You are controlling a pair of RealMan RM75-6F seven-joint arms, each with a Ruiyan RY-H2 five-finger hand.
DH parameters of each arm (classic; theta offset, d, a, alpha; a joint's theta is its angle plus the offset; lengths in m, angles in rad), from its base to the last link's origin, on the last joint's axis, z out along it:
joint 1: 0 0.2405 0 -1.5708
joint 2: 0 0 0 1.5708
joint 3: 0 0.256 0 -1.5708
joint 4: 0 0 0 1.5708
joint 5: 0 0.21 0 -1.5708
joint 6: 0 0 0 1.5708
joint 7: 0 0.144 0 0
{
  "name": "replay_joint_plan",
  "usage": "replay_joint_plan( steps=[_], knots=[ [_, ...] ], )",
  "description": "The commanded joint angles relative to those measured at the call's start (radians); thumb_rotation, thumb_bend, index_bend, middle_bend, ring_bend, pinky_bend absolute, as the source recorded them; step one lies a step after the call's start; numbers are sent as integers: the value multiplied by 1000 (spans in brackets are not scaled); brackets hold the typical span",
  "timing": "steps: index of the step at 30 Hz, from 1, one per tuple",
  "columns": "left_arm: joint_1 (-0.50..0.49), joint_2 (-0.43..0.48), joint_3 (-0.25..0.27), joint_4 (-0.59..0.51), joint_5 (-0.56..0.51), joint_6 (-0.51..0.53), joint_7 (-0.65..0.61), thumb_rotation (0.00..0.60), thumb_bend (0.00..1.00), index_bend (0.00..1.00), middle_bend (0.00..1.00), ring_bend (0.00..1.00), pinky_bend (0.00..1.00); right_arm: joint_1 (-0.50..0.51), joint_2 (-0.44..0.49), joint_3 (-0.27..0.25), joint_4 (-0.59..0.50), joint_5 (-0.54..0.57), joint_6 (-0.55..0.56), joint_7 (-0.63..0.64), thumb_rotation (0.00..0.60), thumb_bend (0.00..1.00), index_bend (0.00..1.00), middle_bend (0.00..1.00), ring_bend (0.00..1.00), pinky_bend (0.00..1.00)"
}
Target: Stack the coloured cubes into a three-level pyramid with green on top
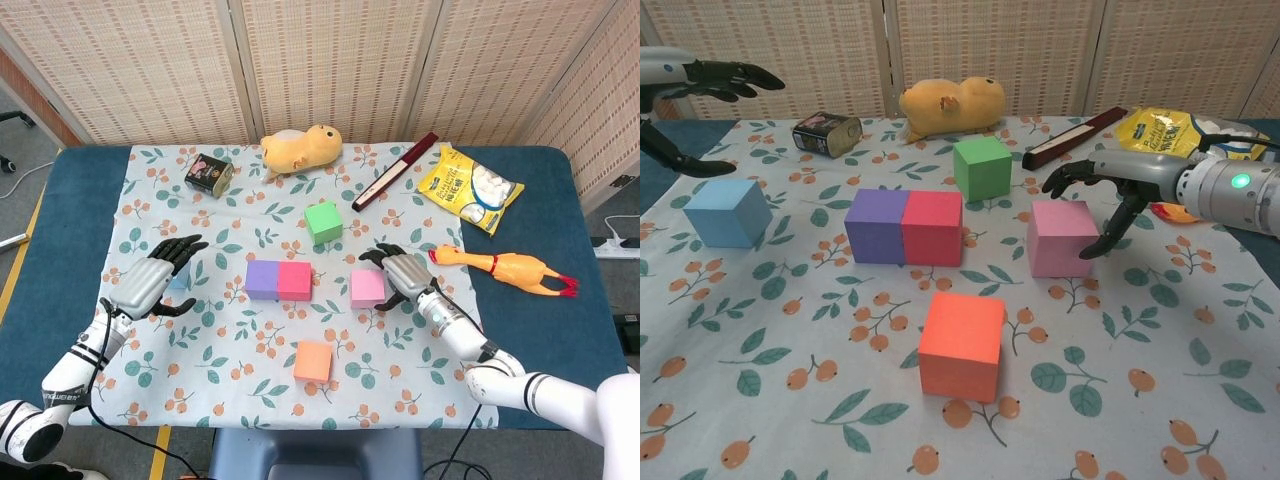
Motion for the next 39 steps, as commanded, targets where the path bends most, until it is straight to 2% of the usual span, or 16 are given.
replay_joint_plan(
  steps=[1,9,14,19,27,39],
  knots=[
    [2,1,-4,-1,6,-1,-4,600,332,86,0,0,63,3,-7,0,5,9,-2,-7,600,0,204,165,0,80],
    [10,-5,-17,6,20,0,-19,600,329,86,0,0,63,10,-21,0,23,31,-5,-29,600,0,239,192,14,80],
    [15,-10,-20,13,29,0,-28,600,327,84,0,0,63,14,-43,-1,46,33,-1,-36,600,0,284,258,53,88],
    [29,-9,-21,14,46,20,-31,600,325,85,0,0,63,17,-63,6,64,26,17,-31,600,39,380,355,132,113],
    [52,-10,-23,7,78,65,-20,600,325,62,0,0,62,40,-72,39,46,25,16,4,600,48,394,366,151,117],
    [61,1,-25,-10,86,60,-12,600,325,56,0,0,62,119,-150,73,108,85,-34,-57,600,48,393,366,151,117]
  ],
)
